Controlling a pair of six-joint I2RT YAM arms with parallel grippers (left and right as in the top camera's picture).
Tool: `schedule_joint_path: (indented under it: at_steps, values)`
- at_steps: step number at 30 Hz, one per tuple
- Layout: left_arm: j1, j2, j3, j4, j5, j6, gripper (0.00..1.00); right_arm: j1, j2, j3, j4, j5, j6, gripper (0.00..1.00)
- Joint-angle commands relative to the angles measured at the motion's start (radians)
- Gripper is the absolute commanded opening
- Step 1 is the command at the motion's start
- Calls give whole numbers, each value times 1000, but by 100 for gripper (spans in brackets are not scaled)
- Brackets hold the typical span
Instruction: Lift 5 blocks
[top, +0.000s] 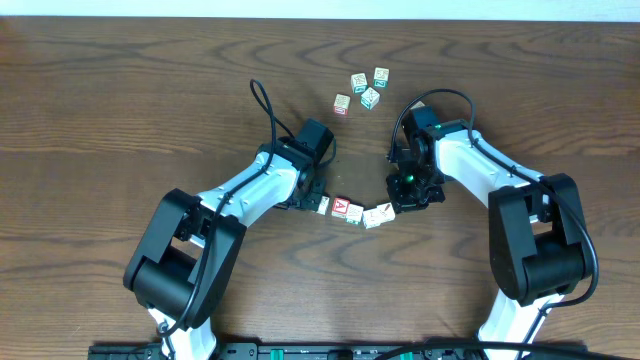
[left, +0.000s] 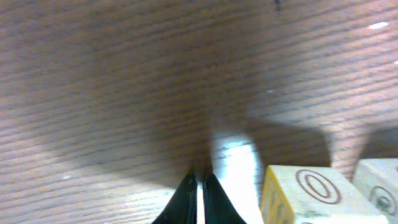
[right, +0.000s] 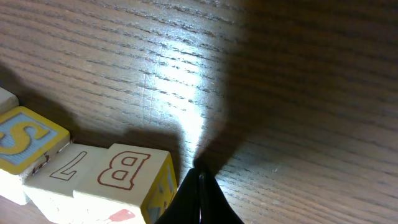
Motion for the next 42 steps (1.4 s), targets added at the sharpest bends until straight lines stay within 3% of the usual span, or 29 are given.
schedule_joint_path:
  at_steps: [1, 8, 14, 34, 42]
  values:
    - [-8, 28, -35, -6, 81, -13, 7, 5, 13, -29, 3, 14, -6, 1]
    - [-8, 28, -36, -6, 148, -32, 8, 5, 13, -29, 3, 13, -6, 1]
    - [-8, 28, -35, -26, 150, -44, 7, 5, 13, -32, -4, -79, -6, 1]
    - [-78, 28, -35, -41, 149, -43, 7, 5, 13, -42, -37, -122, 44, 1]
    - [-76, 29, -35, -41, 117, -32, 7, 3, 13, -42, -35, -13, 57, 1]
